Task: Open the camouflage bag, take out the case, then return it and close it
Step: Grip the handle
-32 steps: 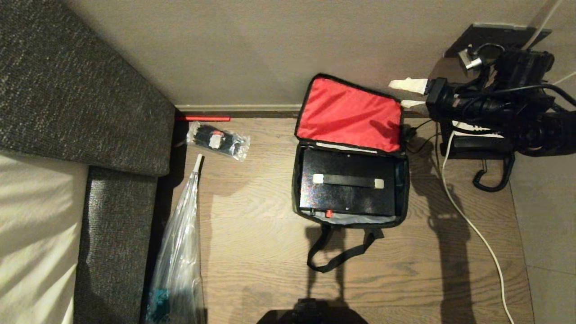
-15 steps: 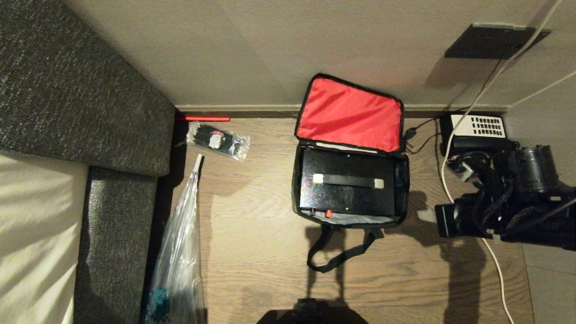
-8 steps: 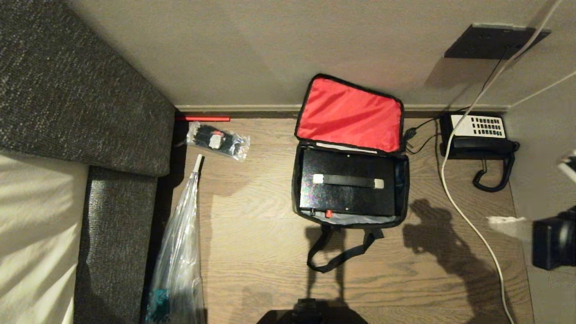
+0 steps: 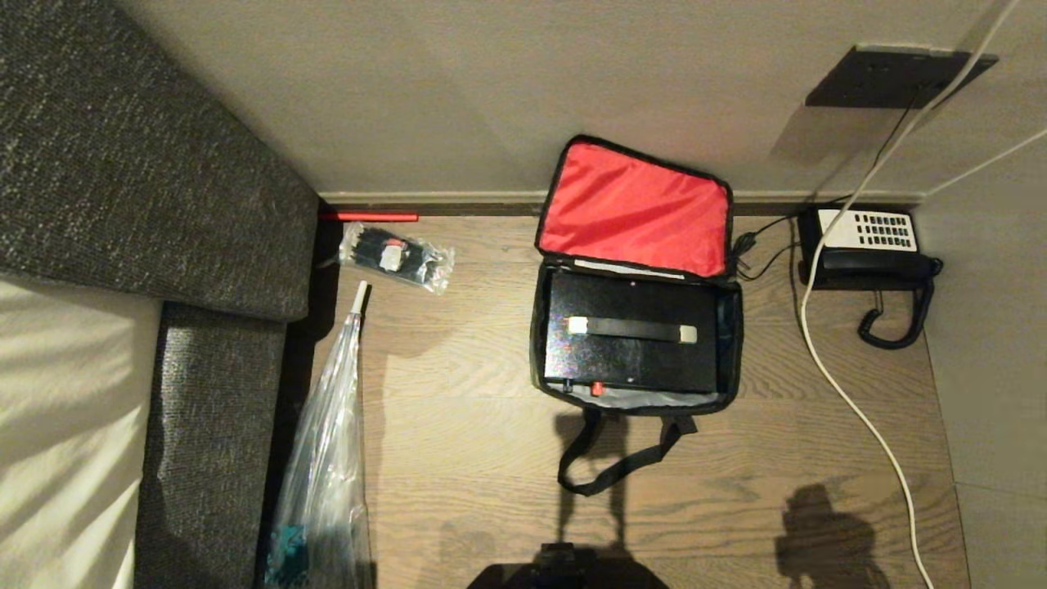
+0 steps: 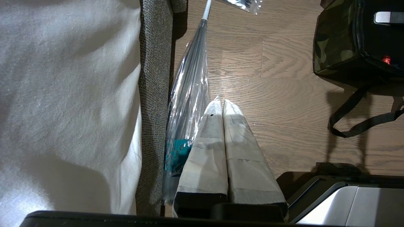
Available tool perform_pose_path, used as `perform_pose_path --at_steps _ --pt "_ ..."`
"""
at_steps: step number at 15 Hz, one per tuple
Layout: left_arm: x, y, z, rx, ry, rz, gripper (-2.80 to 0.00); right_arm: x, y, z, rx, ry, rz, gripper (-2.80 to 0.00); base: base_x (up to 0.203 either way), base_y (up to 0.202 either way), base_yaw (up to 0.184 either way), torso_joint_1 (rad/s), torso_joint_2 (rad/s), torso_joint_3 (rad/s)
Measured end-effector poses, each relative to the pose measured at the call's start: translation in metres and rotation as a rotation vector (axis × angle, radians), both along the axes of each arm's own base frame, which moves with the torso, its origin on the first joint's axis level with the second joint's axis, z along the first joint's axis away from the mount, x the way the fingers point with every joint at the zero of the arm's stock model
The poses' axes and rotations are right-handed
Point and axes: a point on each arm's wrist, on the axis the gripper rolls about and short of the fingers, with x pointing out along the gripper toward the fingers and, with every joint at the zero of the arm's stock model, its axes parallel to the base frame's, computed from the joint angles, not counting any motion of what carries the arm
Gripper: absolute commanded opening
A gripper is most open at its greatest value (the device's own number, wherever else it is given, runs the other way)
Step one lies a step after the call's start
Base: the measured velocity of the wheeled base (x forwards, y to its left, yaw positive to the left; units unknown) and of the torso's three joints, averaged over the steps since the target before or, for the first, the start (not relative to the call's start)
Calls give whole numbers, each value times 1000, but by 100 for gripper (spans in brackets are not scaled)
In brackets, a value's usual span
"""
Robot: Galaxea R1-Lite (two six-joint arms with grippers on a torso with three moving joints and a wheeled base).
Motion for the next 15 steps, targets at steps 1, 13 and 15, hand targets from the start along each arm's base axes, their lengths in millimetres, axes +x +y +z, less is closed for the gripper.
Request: perform_pose_path --at_steps 1,13,15 --pt "0 0 0 1 0 -1 -280 -5 0 -7 -11 -51 -24 -280 0 0 0 0 0 0" --pt "0 0 0 1 0 1 -280 -20 -3 -31 6 -285 -156 -280 0 0 0 0 0 0" --pt "0 0 0 1 0 0 -280 -20 -3 -31 -1 -285 -152 -280 0 0 0 0 0 0"
